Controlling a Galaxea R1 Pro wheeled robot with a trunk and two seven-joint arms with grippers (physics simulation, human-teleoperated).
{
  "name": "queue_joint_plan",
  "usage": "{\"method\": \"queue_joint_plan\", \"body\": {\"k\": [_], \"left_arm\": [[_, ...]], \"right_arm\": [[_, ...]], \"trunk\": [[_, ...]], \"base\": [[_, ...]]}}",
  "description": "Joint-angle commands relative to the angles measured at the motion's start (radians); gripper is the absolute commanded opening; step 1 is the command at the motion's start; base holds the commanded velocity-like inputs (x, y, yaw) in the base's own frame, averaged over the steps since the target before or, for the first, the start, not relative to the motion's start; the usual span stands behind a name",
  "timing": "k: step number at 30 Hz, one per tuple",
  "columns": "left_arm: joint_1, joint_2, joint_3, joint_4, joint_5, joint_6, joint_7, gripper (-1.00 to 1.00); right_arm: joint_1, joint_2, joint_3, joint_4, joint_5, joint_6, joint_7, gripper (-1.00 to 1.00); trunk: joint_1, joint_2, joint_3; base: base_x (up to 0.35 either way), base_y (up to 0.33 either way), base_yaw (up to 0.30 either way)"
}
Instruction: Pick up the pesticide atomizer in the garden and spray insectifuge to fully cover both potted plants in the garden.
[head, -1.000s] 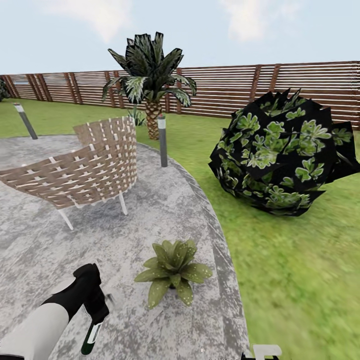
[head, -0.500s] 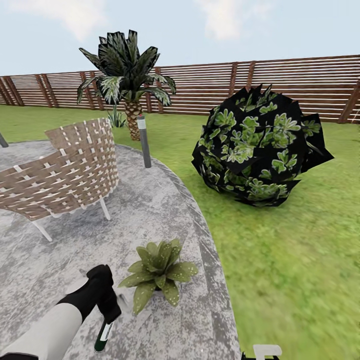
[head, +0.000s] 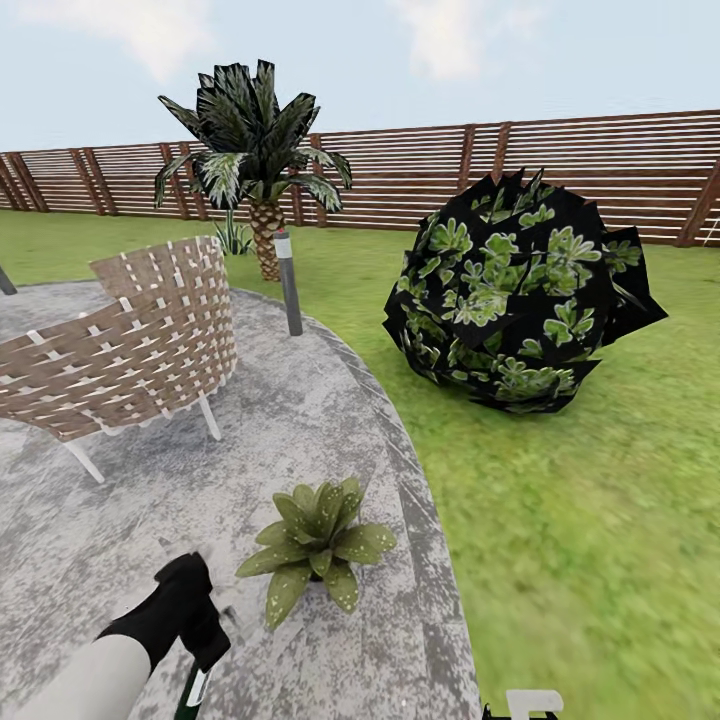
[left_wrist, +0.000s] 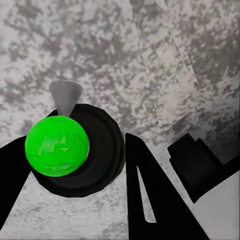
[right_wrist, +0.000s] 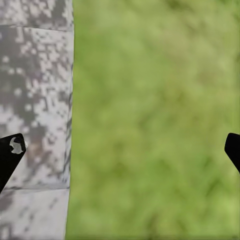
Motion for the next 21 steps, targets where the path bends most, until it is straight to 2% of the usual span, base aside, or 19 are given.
{"method": "queue_joint_plan", "body": {"k": [1, 4, 6, 7, 9, 10, 11, 13, 15, 18, 19, 21], "left_arm": [[0.003, 0.002, 0.004, -0.003, 0.030, 0.005, -0.001, -1.00], [0.025, 0.025, 0.018, -0.002, 0.069, -0.002, 0.006, -1.00], [0.039, 0.040, 0.022, -0.002, 0.074, -0.005, 0.009, -1.00], [0.040, 0.040, 0.022, -0.002, 0.074, -0.006, 0.009, -1.00], [0.042, 0.026, 0.020, -0.007, 0.076, -0.005, 0.009, -1.00], [0.041, 0.010, 0.020, -0.011, 0.075, -0.004, 0.009, -1.00], [0.041, -0.018, 0.017, -0.015, 0.070, -0.004, 0.008, -1.00], [0.039, -0.045, 0.015, -0.017, 0.066, -0.004, 0.007, -1.00], [0.037, -0.046, 0.019, -0.018, 0.064, -0.005, 0.007, -1.00], [0.037, 0.005, 0.023, -0.018, 0.071, -0.003, 0.004, -1.00], [0.035, 0.037, 0.023, -0.018, 0.074, -0.002, -0.001, -1.00], [0.029, 0.071, 0.024, -0.020, 0.076, -0.004, -0.004, -1.00]], "right_arm": [[-0.001, 0.000, 0.007, 0.001, 0.006, 0.002, -0.010, 1.00], [-0.001, 0.000, 0.007, 0.001, 0.006, 0.001, -0.010, 1.00], [-0.001, 0.000, 0.007, 0.001, 0.006, 0.002, -0.010, 1.00], [-0.001, 0.000, 0.007, 0.001, 0.006, 0.002, -0.010, 1.00], [-0.001, 0.000, 0.007, 0.001, 0.006, 0.002, -0.010, 1.00], [-0.001, 0.000, 0.007, 0.001, 0.006, 0.001, -0.010, 1.00], [-0.001, 0.000, 0.007, 0.001, 0.005, 0.002, -0.010, 1.00], [-0.001, 0.000, 0.007, 0.001, 0.005, 0.002, -0.010, 1.00], [-0.001, 0.000, 0.007, 0.001, 0.005, 0.002, -0.010, 1.00], [-0.001, 0.000, 0.007, 0.001, 0.005, 0.002, -0.010, 1.00], [-0.001, 0.000, 0.007, 0.001, 0.005, 0.001, -0.010, 1.00], [-0.001, 0.000, 0.007, 0.001, 0.006, 0.001, -0.010, 1.00]], "trunk": [[0.000, 0.000, -0.001], [0.000, 0.000, -0.001], [0.000, 0.000, -0.001], [0.000, 0.000, -0.001], [0.000, 0.000, -0.001], [0.000, 0.000, -0.001], [0.000, 0.000, -0.001], [0.000, 0.000, -0.001], [0.000, 0.000, -0.001], [0.000, 0.000, -0.001], [0.000, 0.000, -0.001], [0.000, 0.000, -0.001]], "base": [[0.000, 0.000, 0.000], [0.000, 0.000, 0.000], [0.000, 0.000, 0.000], [0.000, 0.000, 0.000], [0.000, 0.000, 0.000], [0.000, 0.000, 0.000], [0.000, 0.000, 0.000], [0.000, 0.000, 0.000], [0.000, 0.000, 0.000], [0.000, 0.000, 0.000], [0.000, 0.000, 0.000], [0.000, 0.000, 0.000]]}}
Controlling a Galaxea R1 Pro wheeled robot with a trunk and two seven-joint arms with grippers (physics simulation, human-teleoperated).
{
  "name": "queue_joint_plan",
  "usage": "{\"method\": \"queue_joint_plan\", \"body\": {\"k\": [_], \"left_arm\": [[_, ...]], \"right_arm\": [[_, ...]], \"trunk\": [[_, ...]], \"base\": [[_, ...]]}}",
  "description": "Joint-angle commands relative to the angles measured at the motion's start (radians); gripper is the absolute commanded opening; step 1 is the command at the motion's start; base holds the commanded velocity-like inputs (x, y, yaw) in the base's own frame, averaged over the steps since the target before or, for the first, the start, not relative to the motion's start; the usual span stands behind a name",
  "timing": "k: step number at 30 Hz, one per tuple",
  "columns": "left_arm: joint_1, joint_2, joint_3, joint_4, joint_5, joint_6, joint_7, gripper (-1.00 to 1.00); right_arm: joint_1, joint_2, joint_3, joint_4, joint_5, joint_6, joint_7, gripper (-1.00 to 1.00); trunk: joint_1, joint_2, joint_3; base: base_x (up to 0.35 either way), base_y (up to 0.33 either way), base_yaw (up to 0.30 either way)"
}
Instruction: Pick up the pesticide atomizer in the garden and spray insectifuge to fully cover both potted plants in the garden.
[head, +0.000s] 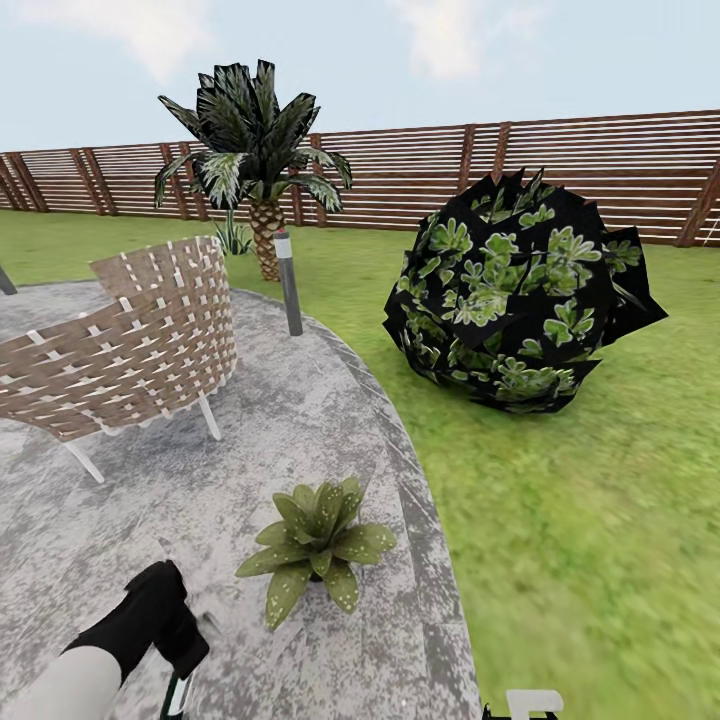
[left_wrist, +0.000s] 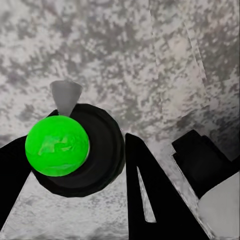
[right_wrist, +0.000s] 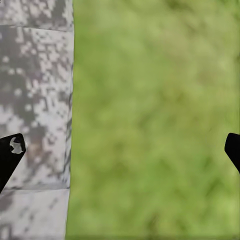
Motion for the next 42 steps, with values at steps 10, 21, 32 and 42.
{"method": "queue_joint_plan", "body": {"k": [10, 21, 32, 42], "left_arm": [[-0.116, 0.038, -0.012, -0.003, -0.032, -0.065, -0.204, -1.00], [-0.184, 0.039, -0.023, -0.004, -0.173, -0.211, -0.367, -1.00], [-0.185, 0.036, -0.024, -0.005, -0.173, -0.209, -0.367, -1.00], [-0.182, 0.037, -0.027, -0.005, -0.222, -0.221, -0.368, -1.00]], "right_arm": [[-0.001, 0.000, 0.008, 0.001, 0.007, 0.002, -0.010, 1.00], [-0.001, 0.000, 0.008, 0.000, 0.004, 0.002, -0.011, 1.00], [-0.001, 0.000, 0.007, 0.000, 0.003, 0.003, -0.011, 1.00], [-0.001, 0.000, 0.009, 0.001, 0.005, 0.003, -0.011, 1.00]], "trunk": [[0.000, 0.000, -0.001], [0.000, 0.000, -0.001], [0.000, 0.000, -0.001], [0.000, 0.000, -0.001]], "base": [[0.000, 0.000, 0.000], [0.000, 0.001, -0.010], [0.216, 0.154, -0.236], [0.147, 0.085, -0.011]]}}
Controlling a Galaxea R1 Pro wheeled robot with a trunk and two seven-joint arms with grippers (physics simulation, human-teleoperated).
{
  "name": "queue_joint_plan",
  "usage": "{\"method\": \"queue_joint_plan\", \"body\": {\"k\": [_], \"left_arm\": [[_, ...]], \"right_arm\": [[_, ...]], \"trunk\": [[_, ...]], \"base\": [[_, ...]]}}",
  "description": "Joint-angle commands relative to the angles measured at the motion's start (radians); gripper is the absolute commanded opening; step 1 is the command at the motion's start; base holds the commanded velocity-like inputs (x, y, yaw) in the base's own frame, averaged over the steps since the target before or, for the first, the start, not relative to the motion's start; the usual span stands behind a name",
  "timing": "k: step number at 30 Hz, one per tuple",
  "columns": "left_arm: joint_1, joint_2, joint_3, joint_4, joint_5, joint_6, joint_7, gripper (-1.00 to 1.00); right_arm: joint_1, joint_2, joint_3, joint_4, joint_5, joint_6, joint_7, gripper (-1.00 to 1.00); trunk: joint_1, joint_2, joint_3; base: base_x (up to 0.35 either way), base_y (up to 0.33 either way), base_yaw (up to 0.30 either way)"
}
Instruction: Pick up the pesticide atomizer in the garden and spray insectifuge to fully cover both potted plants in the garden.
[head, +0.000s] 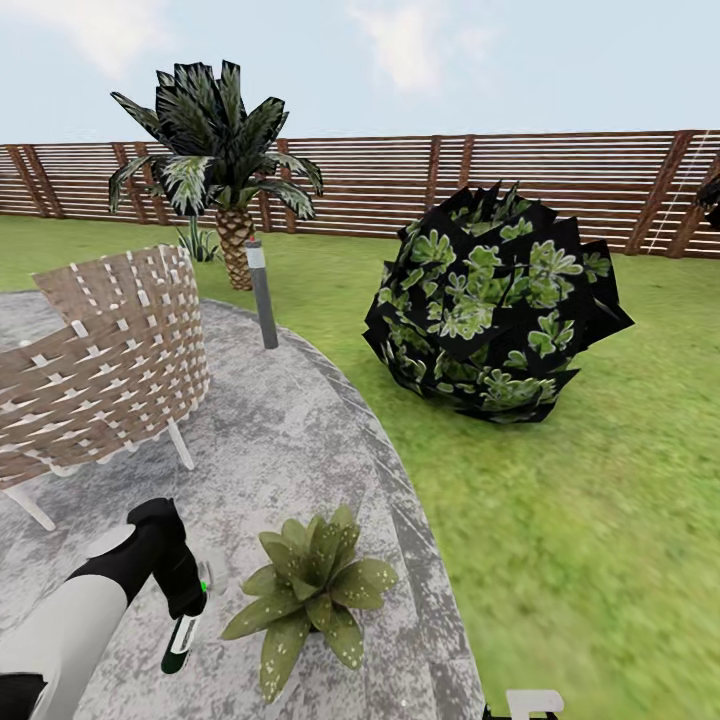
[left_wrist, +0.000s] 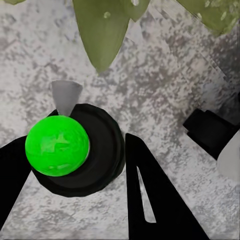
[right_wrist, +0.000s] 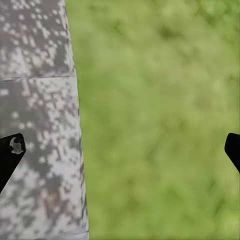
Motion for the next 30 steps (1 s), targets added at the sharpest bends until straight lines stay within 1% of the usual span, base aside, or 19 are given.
{"method": "queue_joint_plan", "body": {"k": [1, 3, 8, 11, 14, 18, 20, 21, 22, 24, 27, 29, 30], "left_arm": [[0.001, -0.003, -0.002, -0.001, -0.033, 0.008, -0.007, -1.00], [0.004, -0.009, -0.002, -0.001, -0.052, 0.006, -0.008, -1.00], [0.009, -0.015, -0.001, -0.001, -0.059, 0.003, -0.007, -1.00], [0.012, -0.015, -0.001, -0.001, -0.059, -0.059, -0.007, -1.00], [0.014, -0.014, -0.002, -0.001, -0.060, -0.088, -0.005, -1.00], [0.015, -0.002, -0.004, -0.001, -0.061, -0.099, 0.000, -1.00], [0.015, 0.010, -0.003, 0.001, -0.062, -0.139, 0.002, -1.00], [0.016, 0.025, -0.001, 0.003, -0.062, -0.169, 0.004, -1.00], [0.017, 0.030, -0.001, 0.004, -0.062, -0.176, 0.004, -1.00], [0.017, 0.029, -0.003, 0.005, -0.062, -0.181, 0.004, -1.00], [0.017, 0.021, -0.001, 0.010, -0.064, -0.181, 0.013, -1.00], [0.018, 0.027, -0.001, 0.015, -0.063, -0.180, 0.028, -1.00], [0.018, 0.035, 0.003, 0.017, -0.063, -0.180, 0.042, -1.00]], "right_arm": [[-0.001, 0.000, 0.007, 0.001, 0.007, 0.002, -0.010, 1.00], [-0.001, 0.000, 0.007, 0.001, 0.007, 0.002, -0.009, 1.00], [-0.001, 0.000, 0.007, 0.001, 0.007, 0.002, -0.010, 1.00], [-0.001, 0.000, 0.007, 0.001, 0.007, 0.001, -0.011, 1.00], [-0.001, 0.000, 0.006, 0.001, 0.007, 0.002, -0.011, 1.00], [-0.001, 0.000, 0.006, 0.001, 0.006, 0.002, -0.010, 1.00], [-0.001, 0.000, 0.006, 0.001, 0.006, 0.002, -0.010, 1.00], [-0.001, 0.000, 0.006, 0.001, 0.006, 0.002, -0.010, 1.00], [-0.001, 0.000, 0.006, 0.001, 0.006, 0.002, -0.010, 1.00], [-0.001, 0.000, 0.006, 0.001, 0.006, 0.002, -0.010, 1.00], [-0.001, 0.000, 0.006, 0.001, 0.006, 0.002, -0.010, 1.00], [-0.001, 0.000, 0.006, 0.001, 0.006, 0.002, -0.010, 1.00], [-0.001, 0.000, 0.006, 0.001, 0.006, 0.002, -0.010, 1.00]], "trunk": [[0.000, 0.000, -0.001], [0.000, 0.000, -0.001], [0.000, 0.000, -0.001], [0.000, 0.000, -0.001], [0.000, 0.000, -0.001], [0.000, 0.000, -0.001], [0.000, 0.000, -0.001], [0.000, 0.000, -0.001], [0.000, 0.000, -0.001], [0.000, 0.000, -0.001], [0.000, 0.000, -0.001], [0.000, 0.000, -0.001], [0.000, 0.000, -0.001]], "base": [[0.065, 0.016, 0.000], [0.180, 0.056, 0.000], [0.218, 0.039, 0.000], [0.024, 0.002, 0.000], [0.004, 0.000, 0.000], [0.000, 0.000, 0.000], [0.000, 0.000, 0.000], [0.000, 0.000, 0.000], [0.000, 0.000, 0.000], [0.000, 0.000, 0.000], [0.000, 0.000, 0.000], [0.000, 0.000, 0.000], [0.000, 0.000, 0.000]]}}
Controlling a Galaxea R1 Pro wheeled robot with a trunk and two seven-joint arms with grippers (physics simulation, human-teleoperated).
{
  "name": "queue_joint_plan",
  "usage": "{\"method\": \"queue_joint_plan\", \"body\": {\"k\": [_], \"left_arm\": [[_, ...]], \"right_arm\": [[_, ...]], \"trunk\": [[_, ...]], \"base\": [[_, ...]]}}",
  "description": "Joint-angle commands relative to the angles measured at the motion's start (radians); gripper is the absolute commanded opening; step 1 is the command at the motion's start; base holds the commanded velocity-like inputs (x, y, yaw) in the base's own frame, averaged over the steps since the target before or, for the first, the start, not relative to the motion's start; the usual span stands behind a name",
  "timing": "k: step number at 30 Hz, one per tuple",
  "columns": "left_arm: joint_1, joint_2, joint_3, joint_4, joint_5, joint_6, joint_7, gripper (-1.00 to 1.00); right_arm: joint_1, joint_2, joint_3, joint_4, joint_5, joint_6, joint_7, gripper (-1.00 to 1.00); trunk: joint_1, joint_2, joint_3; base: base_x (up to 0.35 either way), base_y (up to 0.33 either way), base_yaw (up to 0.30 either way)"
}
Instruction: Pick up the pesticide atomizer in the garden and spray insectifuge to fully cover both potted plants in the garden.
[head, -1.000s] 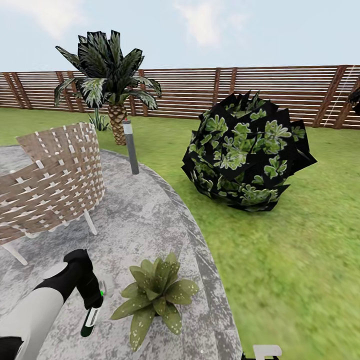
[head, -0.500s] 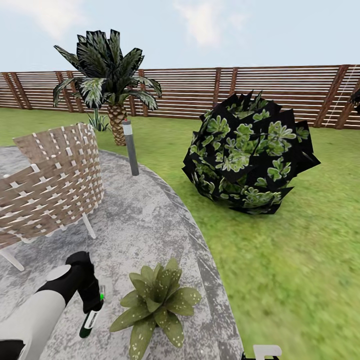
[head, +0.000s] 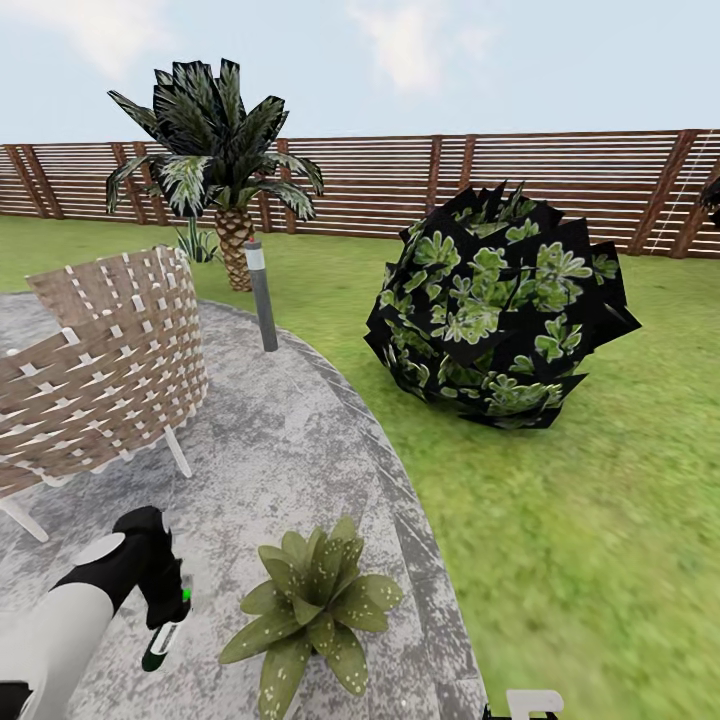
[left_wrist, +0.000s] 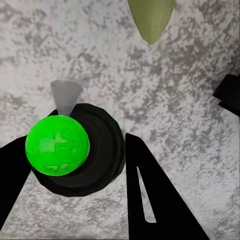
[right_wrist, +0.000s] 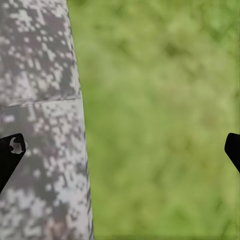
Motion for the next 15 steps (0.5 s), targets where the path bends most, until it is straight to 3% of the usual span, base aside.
{"method": "queue_joint_plan", "body": {"k": [1, 4, 9, 10, 12, 15], "left_arm": [[0.001, 0.010, 0.001, 0.001, 0.000, 0.011, 0.024, -1.00], [0.021, 0.017, 0.000, 0.001, 0.002, 0.011, 0.085, -1.00], [0.030, 0.008, 0.003, -0.013, 0.002, 0.013, 0.091, -1.00], [0.026, 0.002, 0.002, -0.015, 0.002, 0.014, 0.087, -1.00], [0.019, -0.034, -0.001, -0.019, 0.001, 0.021, 0.074, -1.00], [0.017, -0.060, -0.002, -0.057, 0.001, 0.028, 0.065, -1.00]], "right_arm": [[-0.001, 0.000, 0.007, 0.001, 0.006, 0.002, -0.010, 1.00], [-0.001, 0.000, 0.007, 0.001, 0.006, 0.002, -0.010, 1.00], [-0.001, 0.000, 0.007, 0.001, 0.007, 0.002, -0.010, 1.00], [-0.001, 0.000, 0.007, 0.001, 0.006, 0.001, -0.010, 1.00], [-0.001, 0.000, 0.007, 0.001, 0.006, 0.002, -0.010, 1.00], [-0.001, 0.000, 0.007, 0.001, 0.006, 0.001, -0.010, 1.00]], "trunk": [[0.000, 0.000, -0.001], [0.000, 0.000, -0.001], [0.000, 0.000, -0.001], [0.000, 0.000, -0.001], [0.000, 0.000, -0.001], [0.000, 0.000, -0.001]], "base": [[0.000, 0.000, 0.000], [0.000, 0.000, 0.000], [0.000, 0.000, 0.000], [0.000, 0.000, 0.000], [0.000, 0.000, 0.000], [0.000, 0.000, 0.000]]}}
